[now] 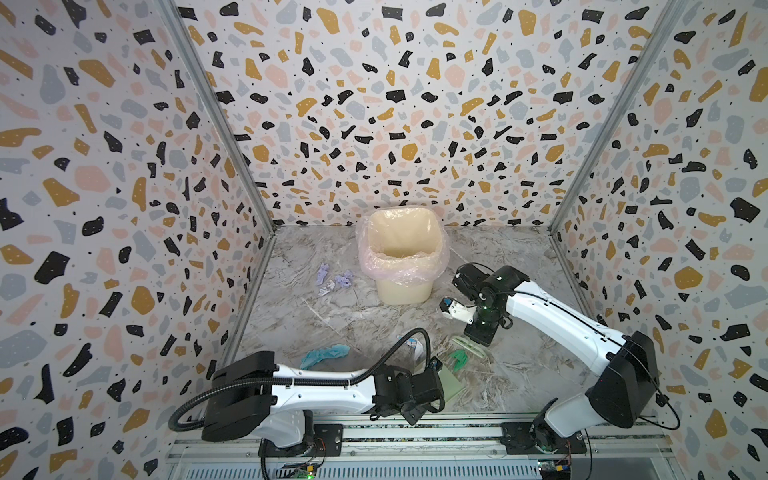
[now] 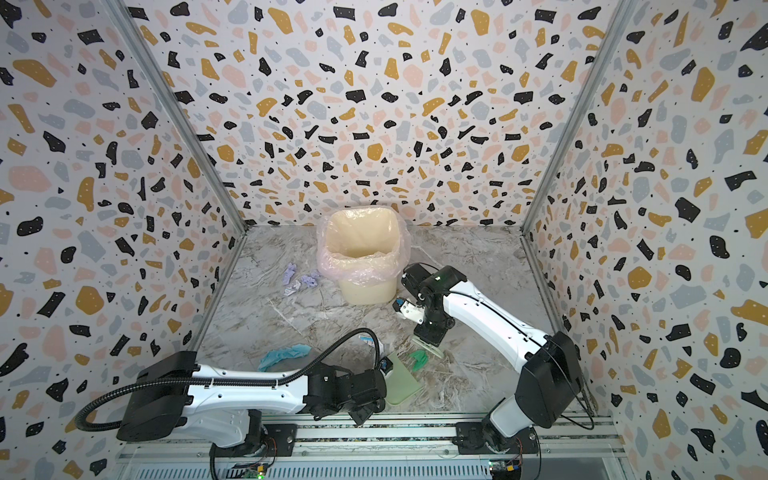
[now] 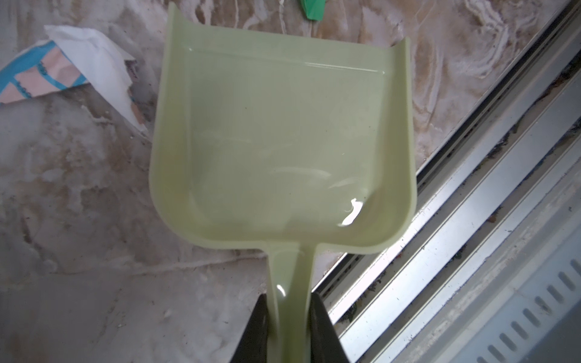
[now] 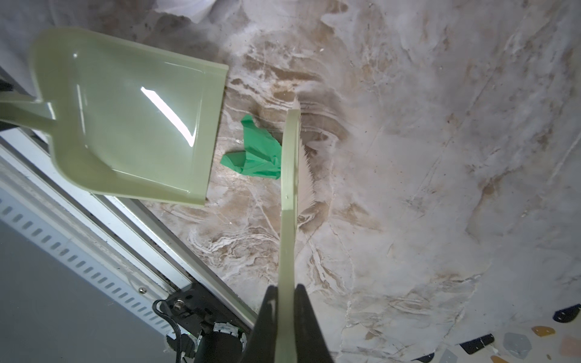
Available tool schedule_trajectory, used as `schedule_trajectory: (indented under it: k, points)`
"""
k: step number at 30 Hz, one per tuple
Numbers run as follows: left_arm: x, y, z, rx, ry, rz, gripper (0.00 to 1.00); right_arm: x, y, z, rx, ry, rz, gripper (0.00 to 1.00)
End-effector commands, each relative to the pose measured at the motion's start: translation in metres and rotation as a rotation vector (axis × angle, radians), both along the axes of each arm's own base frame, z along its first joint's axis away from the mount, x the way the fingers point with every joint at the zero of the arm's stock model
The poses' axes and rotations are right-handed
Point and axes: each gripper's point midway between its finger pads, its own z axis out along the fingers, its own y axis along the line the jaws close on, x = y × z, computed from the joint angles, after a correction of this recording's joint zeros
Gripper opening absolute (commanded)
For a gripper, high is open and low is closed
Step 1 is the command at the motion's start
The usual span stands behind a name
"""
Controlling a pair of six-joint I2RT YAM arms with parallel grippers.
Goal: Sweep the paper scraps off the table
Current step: 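Sweep the green paper scrap into the dustpan with the right gripper's brush, then lift the dustpan toward the bin while the right gripper draws the brush back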
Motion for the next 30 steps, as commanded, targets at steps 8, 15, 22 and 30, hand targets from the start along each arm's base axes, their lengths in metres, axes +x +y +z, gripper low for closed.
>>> schedule_trajectory:
  k: [8, 15, 22, 30]
  points:
    - [0.004, -0.014, 0.007, -0.039, -0.018, 0.002, 0.00, -0.038, 0.043, 0.025, 0.169, 0.150, 0.127, 0.00]
    - [0.003, -0.016, 0.008, -0.050, -0.014, 0.004, 0.00, -0.029, 0.050, 0.034, 0.181, 0.119, 0.127, 0.00]
    - [0.006, -0.018, 0.017, -0.087, -0.039, 0.006, 0.00, 0.007, 0.028, 0.057, 0.217, -0.012, 0.005, 0.00]
    - [0.016, -0.024, 0.043, -0.162, -0.099, 0.021, 0.00, 0.035, 0.004, 0.087, 0.282, -0.154, -0.094, 0.00]
